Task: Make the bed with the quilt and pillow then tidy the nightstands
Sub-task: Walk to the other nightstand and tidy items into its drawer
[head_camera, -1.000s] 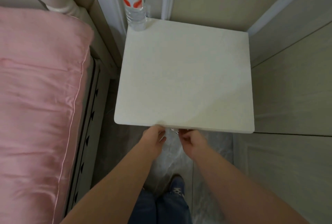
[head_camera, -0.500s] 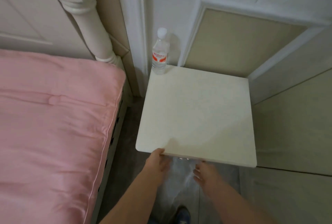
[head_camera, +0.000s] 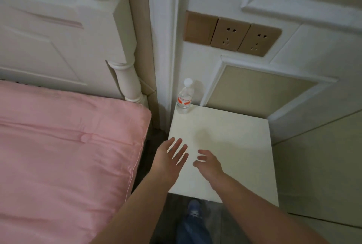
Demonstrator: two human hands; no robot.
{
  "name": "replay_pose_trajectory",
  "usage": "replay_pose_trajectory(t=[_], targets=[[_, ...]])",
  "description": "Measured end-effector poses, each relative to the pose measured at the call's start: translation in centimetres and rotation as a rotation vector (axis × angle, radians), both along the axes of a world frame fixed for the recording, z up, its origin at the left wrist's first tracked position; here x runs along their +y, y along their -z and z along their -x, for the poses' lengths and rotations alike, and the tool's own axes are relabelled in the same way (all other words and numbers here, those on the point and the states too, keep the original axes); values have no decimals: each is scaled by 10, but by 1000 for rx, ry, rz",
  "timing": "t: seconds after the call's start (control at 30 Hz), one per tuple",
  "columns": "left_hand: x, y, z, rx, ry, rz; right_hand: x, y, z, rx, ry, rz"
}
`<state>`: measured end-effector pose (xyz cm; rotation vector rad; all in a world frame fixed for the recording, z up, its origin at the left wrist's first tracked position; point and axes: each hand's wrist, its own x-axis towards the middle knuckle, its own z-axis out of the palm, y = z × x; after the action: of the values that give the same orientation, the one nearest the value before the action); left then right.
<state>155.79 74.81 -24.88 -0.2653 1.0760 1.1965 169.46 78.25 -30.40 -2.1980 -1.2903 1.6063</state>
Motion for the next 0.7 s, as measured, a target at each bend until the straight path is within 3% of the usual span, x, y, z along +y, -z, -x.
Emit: replay_pose_trajectory(t=[0.23,0.4,0.57,0.7], targets=[[76,24,9,96,-1,14,115,15,16,1,-170,-116],[145,34,4,264,-41,1,185,13,33,46,-252,-256],[193,46,12,656,181,-70,227,33,57,265,-155,-250],[199,78,22,777,334,-138,231,37,63,227,-223,-348]])
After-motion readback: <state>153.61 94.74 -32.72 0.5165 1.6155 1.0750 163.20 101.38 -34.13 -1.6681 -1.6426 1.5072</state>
